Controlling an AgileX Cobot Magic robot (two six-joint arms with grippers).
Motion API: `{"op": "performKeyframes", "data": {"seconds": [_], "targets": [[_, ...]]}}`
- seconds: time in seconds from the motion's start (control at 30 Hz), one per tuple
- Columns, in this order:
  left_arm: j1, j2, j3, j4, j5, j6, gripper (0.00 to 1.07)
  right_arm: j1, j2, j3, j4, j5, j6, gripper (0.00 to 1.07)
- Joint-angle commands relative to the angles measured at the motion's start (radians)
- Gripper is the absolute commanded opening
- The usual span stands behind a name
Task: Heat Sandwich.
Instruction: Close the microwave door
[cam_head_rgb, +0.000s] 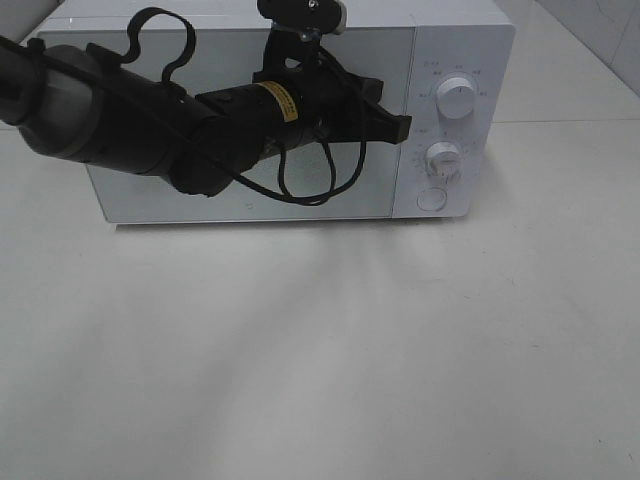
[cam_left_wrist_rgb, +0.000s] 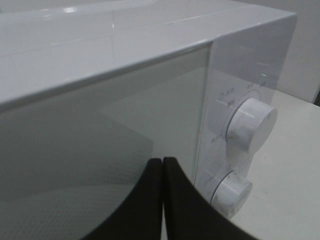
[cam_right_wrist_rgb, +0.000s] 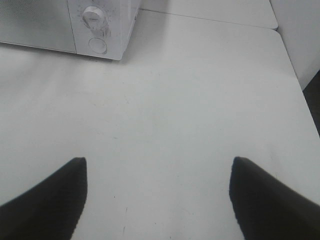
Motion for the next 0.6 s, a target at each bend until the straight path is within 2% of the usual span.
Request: {"op": "performKeyframes", "data": {"seconds": [0.03,0.2,0.4,0.6], "targets": [[0.014,-0.033,0.027,-0.05,-0.011,0.0,0.0,-0.005,-0.026,0.001,-0.005,-0.008,0.008,0.76],[-0.008,-0.098,0.144,-0.051,-0.058,0.0,0.0,-0.005,-0.026,0.001,-0.005,-0.008,0.008,0.76],[-0.017,-0.161,0.243,-0.051,-0.07,-0.004,0.0,-0.005,-0.026,0.001,-0.005,-0.008,0.008,0.76],[-0.017,-0.275,0.374,-0.049,-0.033,-0.033,0.01,-0.005,-0.026,0.001,-0.005,-0.008,0.008,0.76]]}}
